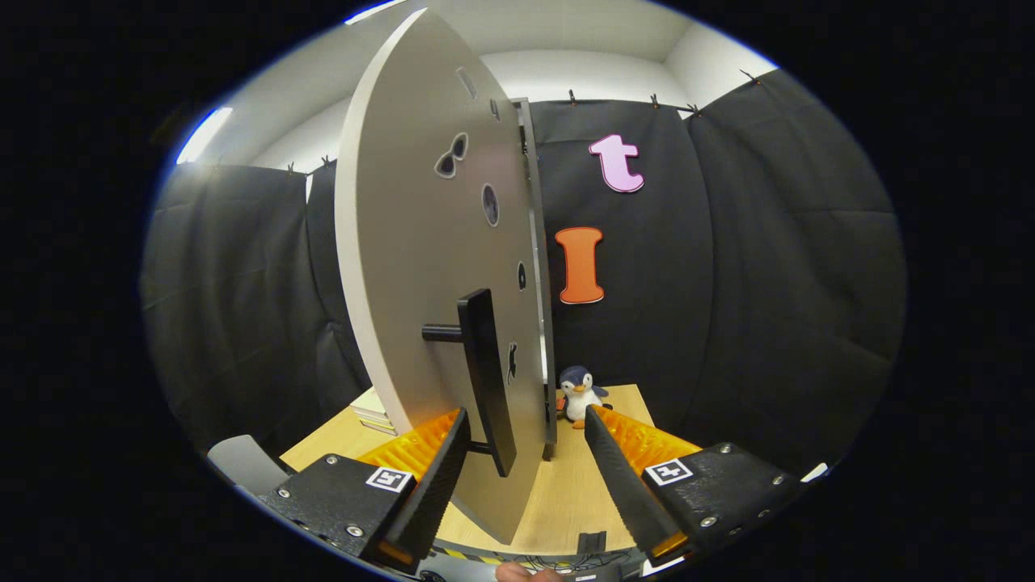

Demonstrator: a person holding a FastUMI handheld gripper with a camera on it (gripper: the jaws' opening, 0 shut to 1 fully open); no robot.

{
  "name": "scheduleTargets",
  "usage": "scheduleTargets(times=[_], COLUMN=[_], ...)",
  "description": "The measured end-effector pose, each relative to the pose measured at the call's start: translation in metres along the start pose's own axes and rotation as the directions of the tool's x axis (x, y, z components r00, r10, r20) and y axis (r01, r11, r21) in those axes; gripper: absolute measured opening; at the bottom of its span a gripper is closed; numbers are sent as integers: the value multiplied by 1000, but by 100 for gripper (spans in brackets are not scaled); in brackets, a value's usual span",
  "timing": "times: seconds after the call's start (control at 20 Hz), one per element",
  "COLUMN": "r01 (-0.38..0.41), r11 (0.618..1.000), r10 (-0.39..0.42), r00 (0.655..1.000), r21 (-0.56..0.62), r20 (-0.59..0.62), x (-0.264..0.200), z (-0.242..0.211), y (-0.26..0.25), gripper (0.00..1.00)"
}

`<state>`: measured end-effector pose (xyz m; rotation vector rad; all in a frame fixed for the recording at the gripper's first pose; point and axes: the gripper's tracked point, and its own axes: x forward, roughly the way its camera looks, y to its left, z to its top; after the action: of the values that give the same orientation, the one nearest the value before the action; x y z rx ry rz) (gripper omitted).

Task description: Open the shoe cabinet door, grab the shoes and put them into the shoe cabinet, then close the shoe cabinet door.

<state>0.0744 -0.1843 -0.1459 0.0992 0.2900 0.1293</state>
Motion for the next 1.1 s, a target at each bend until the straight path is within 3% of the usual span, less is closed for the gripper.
scheduleTargets(times=[0.6,1.1], r01=[166,114], r11=[986,993], r10=[-166,-113], r00=[986,993], r21=[2,-17], r20=[10,25], x=[61,166], z=[0,18], y=[125,219], gripper=[91,95])
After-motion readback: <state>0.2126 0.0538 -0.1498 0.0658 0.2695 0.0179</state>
